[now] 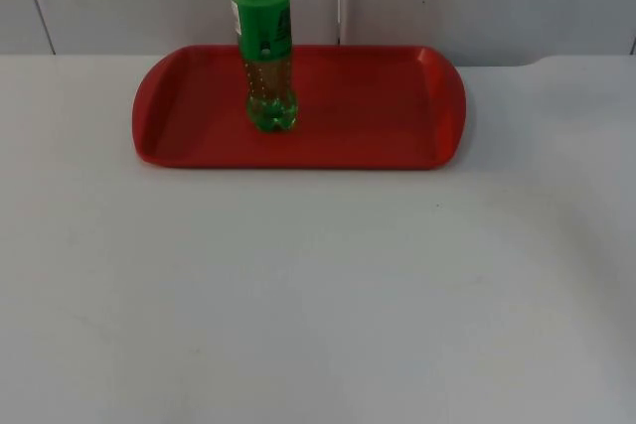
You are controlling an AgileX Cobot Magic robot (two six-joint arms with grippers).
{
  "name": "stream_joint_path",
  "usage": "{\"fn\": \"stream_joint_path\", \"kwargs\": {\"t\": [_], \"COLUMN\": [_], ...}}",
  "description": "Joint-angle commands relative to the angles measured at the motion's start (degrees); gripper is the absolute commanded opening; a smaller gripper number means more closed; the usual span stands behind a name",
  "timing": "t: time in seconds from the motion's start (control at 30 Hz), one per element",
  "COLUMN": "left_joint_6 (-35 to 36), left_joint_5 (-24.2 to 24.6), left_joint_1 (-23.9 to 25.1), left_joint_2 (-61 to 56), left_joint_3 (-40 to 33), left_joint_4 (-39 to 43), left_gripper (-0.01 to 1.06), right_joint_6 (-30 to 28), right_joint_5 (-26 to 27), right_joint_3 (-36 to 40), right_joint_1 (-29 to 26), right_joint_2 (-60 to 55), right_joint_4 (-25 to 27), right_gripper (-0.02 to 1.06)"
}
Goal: Place the bottle upright on the tray.
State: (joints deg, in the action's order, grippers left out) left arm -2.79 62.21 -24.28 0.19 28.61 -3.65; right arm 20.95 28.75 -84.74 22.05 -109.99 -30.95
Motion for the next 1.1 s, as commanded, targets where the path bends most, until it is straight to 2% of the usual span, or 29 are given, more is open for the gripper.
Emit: {"fn": "stream_joint_path", "kwargs": {"t": [0.0, 0.1, 0.13, 0.23, 0.3, 0.43, 0.47, 0.53, 0.6, 0.73, 0.83, 1.07], "left_joint_6": [0.07, 0.07, 0.07, 0.07, 0.07, 0.07, 0.07, 0.07, 0.07, 0.07, 0.07, 0.07], "left_joint_5": [-0.66, -0.66, -0.66, -0.66, -0.66, -0.66, -0.66, -0.66, -0.66, -0.66, -0.66, -0.66], "left_joint_1": [-0.32, -0.32, -0.32, -0.32, -0.32, -0.32, -0.32, -0.32, -0.32, -0.32, -0.32, -0.32], "left_joint_2": [-0.19, -0.19, -0.19, -0.19, -0.19, -0.19, -0.19, -0.19, -0.19, -0.19, -0.19, -0.19], "left_joint_3": [-0.27, -0.27, -0.27, -0.27, -0.27, -0.27, -0.27, -0.27, -0.27, -0.27, -0.27, -0.27], "left_joint_4": [0.24, 0.24, 0.24, 0.24, 0.24, 0.24, 0.24, 0.24, 0.24, 0.24, 0.24, 0.24], "left_gripper": [1.05, 1.05, 1.05, 1.05, 1.05, 1.05, 1.05, 1.05, 1.05, 1.05, 1.05, 1.05], "right_joint_6": [-0.23, -0.98, -0.98, -3.76, -4.58, -7.75, -7.75, -11.02, -15.12, -14.64, -12.43, -12.91], "right_joint_5": [2.59, 6.61, 6.61, 14.22, 15.60, 20.56, 20.56, 21.00, 18.57, 13.80, 14.32, 21.22], "right_joint_3": [0.26, 0.26, 0.26, 0.26, 0.26, 0.26, 0.26, 0.26, -0.26, -3.21, -5.47, -12.62], "right_joint_1": [-0.18, -0.18, -0.18, -0.18, -0.18, -0.18, -0.18, -0.18, -0.18, -0.18, -0.18, -0.18], "right_joint_2": [-0.88, -3.17, -3.17, -6.38, -7.24, -10.69, -10.69, -12.44, -13.91, -16.63, -18.70, -26.52], "right_joint_4": [1.57, 4.76, 4.76, 4.73, 5.21, 13.85, 13.85, 18.43, 20.84, 21.06, 21.06, 21.06], "right_gripper": [0.00, 0.00, 0.00, 0.00, 0.00, 0.00, 0.00, 0.00, 0.00, 0.00, 0.00, 0.00]}}
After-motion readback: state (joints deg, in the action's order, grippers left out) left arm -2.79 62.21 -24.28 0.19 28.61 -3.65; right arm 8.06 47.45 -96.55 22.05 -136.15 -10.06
